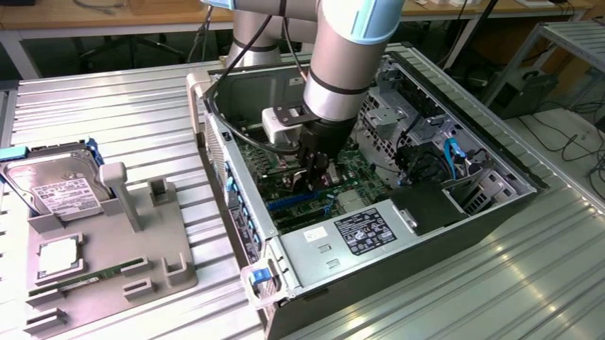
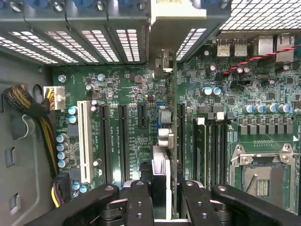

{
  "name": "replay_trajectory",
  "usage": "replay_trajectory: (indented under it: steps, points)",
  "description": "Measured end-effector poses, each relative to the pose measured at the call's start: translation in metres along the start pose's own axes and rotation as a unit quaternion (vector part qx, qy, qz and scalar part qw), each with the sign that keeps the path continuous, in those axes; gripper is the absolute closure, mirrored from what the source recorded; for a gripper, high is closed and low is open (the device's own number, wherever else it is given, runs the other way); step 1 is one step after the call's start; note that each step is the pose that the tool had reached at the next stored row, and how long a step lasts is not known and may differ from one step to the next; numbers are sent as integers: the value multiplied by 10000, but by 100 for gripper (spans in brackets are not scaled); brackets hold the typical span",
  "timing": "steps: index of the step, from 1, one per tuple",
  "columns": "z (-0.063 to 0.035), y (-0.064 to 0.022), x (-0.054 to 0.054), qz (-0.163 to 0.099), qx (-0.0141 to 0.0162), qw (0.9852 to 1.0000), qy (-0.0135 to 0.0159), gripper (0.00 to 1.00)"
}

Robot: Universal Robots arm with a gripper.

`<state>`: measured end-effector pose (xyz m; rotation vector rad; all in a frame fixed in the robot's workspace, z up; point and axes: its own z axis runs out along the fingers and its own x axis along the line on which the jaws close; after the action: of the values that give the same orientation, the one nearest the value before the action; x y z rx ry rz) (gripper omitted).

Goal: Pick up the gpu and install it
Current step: 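Insert the gpu into the slot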

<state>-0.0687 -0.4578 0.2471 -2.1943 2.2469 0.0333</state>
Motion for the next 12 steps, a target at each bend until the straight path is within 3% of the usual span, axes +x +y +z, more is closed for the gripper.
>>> replay_trajectory:
  steps: [12]
  points:
    - [69,63,5,2,0,10000,0,72]
